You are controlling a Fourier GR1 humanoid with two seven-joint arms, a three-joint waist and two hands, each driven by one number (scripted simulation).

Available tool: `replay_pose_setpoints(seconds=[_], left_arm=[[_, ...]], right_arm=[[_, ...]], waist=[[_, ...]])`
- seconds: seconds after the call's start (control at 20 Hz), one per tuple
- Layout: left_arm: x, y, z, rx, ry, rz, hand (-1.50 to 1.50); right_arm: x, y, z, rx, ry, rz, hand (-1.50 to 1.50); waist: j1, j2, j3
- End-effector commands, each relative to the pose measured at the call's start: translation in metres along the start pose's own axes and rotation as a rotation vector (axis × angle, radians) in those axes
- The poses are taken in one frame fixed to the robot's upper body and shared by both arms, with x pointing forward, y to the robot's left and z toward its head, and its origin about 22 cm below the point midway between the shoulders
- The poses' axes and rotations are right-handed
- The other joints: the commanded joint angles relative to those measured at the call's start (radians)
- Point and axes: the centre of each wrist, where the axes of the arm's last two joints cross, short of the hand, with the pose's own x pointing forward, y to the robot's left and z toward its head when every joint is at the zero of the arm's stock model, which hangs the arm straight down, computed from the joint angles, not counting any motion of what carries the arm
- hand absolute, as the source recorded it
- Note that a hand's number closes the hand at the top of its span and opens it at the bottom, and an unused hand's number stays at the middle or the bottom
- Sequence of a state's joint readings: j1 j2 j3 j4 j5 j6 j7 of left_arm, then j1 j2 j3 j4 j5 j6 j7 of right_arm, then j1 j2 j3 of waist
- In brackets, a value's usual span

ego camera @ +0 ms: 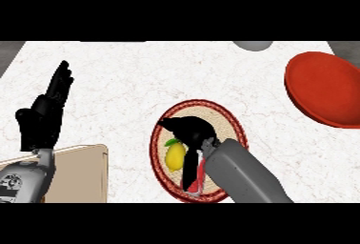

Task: Pick the lemon from the placemat and place it in the bowl

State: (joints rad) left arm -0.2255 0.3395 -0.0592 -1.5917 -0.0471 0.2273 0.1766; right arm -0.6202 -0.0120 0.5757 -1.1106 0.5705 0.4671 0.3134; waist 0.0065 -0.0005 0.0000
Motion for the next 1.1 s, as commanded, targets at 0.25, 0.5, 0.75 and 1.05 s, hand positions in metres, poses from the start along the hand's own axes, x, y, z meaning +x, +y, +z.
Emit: replay_pose_setpoints(seconds=[0.25, 0.5, 0.75, 1.05], left_arm=[[0.001, 0.003, -0.010, 0.017, -0.006, -0.013, 0.00], [0.009, 0.002, -0.011, -0.011, -0.005, -0.016, 0.00], [-0.003, -0.007, 0.003, -0.004, 0.022, 0.000, 0.00], [-0.016, 0.001, -0.002, 0.011, -0.005, -0.019, 0.00]], right_arm=[[-0.010, 0.030, -0.008, 0.007, -0.063, 0.124, 1.50], [-0.011, 0.018, -0.023, -0.026, -0.078, 0.108, 1.50], [-0.003, 0.014, -0.017, -0.053, -0.127, 0.070, 1.50], [-0.005, 0.054, 0.002, -0.196, 0.040, -0.019, 1.50]], waist=[[-0.003, 0.001, 0.000], [0.006, 0.003, 0.000], [0.004, 0.001, 0.000], [-0.010, -0.001, 0.000]])
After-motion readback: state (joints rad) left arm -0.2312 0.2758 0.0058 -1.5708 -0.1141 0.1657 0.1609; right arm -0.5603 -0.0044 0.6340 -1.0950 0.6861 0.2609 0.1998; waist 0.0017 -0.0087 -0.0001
